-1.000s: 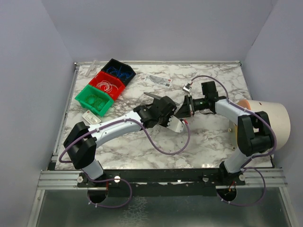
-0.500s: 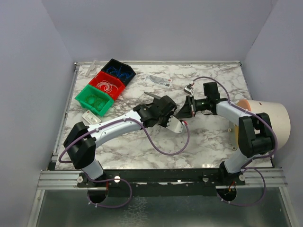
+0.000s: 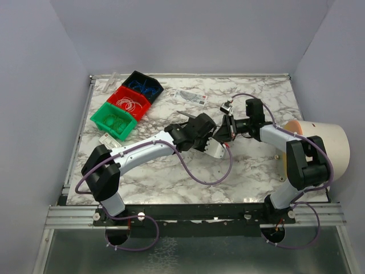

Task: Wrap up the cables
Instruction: Wrap the cable around the cable reel.

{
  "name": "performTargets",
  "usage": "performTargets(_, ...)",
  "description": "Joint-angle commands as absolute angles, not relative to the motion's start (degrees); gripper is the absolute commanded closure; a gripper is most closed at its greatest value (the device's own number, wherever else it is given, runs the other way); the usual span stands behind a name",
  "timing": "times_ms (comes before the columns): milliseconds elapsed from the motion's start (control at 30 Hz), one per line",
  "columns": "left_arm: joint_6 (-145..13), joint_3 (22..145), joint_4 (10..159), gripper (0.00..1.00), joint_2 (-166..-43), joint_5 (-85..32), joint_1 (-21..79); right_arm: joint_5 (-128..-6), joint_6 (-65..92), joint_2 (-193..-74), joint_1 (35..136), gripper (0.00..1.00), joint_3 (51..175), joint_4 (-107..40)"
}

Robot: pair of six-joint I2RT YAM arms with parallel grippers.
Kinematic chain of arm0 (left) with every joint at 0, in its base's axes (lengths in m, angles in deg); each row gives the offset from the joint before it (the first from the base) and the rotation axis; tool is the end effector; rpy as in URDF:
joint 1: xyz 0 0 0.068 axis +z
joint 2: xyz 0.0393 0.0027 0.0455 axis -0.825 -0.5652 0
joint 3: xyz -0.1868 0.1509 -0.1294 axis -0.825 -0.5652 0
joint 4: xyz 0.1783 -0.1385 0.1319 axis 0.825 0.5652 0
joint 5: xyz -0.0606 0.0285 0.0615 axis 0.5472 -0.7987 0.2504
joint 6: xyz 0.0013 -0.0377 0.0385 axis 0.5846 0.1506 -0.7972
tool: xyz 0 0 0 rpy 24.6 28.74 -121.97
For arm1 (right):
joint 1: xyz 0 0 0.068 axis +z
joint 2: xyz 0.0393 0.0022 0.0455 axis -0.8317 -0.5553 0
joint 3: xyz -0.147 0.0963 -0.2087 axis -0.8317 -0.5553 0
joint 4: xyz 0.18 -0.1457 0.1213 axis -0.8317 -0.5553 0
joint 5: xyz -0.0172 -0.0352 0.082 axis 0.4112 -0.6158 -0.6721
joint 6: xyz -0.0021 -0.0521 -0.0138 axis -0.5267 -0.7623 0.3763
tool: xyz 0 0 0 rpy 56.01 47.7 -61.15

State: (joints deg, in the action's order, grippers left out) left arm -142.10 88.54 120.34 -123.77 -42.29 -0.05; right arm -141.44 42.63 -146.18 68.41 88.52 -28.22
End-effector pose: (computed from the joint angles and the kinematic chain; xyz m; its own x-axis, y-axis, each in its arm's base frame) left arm 0.2076 -0.2951 0.2754 0.5100 0.8426 -0.1732 0.7254 -0.3131 0.6130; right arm 0.3065 0.1021 0.2063 -0.9539 -0.1209 -0.2746 -0.2826 0.0544 0.9577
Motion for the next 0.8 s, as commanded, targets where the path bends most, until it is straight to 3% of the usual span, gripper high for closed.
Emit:
performTargets(0, -141.9, 90.6, 119.2, 1.00, -123.9, -42.0, -0.4, -143.1, 43.8, -145.6, 68.3, 0.99, 88.4, -26.5)
performTargets(533, -140.5, 93.8, 118.7, 1.00, -125.5, -43.4, -0.8, -142.7, 49.1, -147.9, 68.8, 1.00, 86.2, -20.7)
performTargets(767, -141.0, 92.6, 118.8, 1.00, -124.5, -44.3, -1.9, -144.0, 44.4, -151.4, 68.7, 0.99, 90.5, -27.3)
